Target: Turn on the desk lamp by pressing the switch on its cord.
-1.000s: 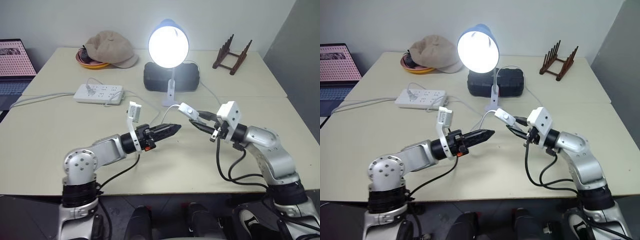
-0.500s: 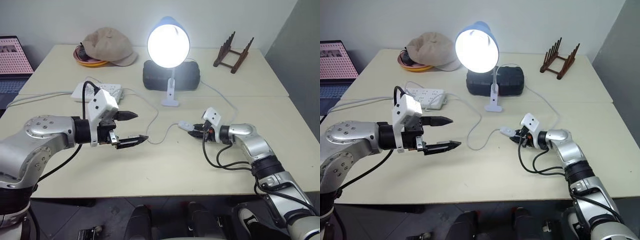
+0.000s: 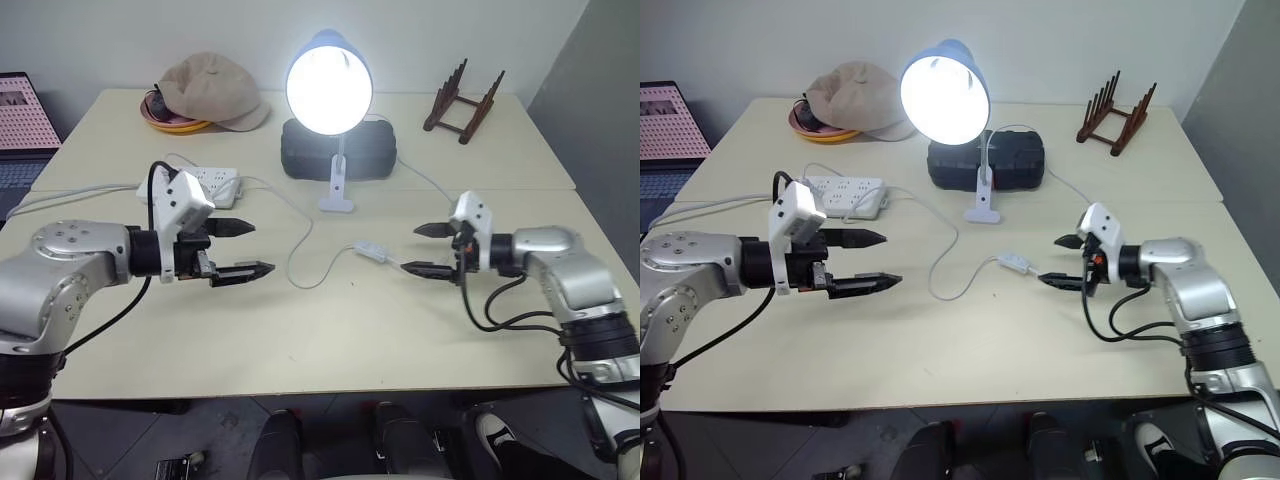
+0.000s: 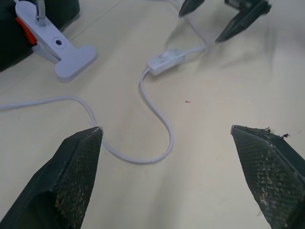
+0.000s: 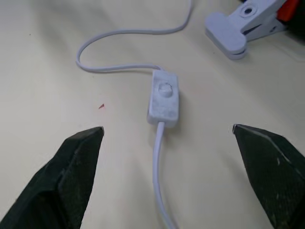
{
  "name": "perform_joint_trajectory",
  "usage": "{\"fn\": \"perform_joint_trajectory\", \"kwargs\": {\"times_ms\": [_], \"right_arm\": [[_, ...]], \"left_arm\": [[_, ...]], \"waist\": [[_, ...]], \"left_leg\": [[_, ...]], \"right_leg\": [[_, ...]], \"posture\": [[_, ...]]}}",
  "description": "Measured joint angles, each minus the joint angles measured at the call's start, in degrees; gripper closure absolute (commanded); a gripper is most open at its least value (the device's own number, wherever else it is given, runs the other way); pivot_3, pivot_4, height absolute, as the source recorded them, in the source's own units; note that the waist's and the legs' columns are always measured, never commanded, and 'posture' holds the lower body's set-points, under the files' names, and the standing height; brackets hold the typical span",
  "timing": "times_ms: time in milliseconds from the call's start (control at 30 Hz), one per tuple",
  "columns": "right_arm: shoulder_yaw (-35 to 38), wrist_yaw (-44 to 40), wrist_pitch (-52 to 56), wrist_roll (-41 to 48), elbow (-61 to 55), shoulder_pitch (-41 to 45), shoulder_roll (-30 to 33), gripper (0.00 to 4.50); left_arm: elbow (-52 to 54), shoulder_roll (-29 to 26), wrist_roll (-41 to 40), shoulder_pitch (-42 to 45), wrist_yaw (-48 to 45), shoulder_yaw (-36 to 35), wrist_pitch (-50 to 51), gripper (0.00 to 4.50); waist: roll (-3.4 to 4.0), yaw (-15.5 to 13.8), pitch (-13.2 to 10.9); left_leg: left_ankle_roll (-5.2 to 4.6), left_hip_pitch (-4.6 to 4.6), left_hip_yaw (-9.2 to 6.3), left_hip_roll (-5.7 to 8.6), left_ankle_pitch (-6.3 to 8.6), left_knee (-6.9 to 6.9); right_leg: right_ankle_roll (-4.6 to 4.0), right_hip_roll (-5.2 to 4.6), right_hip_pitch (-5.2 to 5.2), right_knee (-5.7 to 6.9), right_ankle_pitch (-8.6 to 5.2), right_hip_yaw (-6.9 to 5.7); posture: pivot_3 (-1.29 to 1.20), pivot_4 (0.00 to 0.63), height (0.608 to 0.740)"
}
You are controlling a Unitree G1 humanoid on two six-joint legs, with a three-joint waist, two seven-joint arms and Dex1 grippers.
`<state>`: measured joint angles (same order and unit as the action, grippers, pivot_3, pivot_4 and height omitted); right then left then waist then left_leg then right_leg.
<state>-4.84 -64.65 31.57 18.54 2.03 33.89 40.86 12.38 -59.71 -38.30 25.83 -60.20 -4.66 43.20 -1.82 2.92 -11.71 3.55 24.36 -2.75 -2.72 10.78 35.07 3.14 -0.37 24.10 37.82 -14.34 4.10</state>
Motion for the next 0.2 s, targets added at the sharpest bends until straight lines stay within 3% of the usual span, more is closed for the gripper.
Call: {"fn": "perform_joint_trajectory", "kwargs": {"times_ms": [200], "right_arm": [[4.71,-2.32,7.36,5.90,-8.62,-3.33,6.38,0.08]], "left_arm": [[-7.50,-2.88,3.99,2.87,-4.96,0.50,-3.41,0.00]], "waist": [[0.00,0.03,0.00]], "left_leg": [[0.00,0.00,0.01,0.00,0.00,0.00]], "right_leg": [[-0.08,-0.01,0.02,0.04,-0.05,-0.01]], "posture": [[0.00,0.150,0.740]]}}
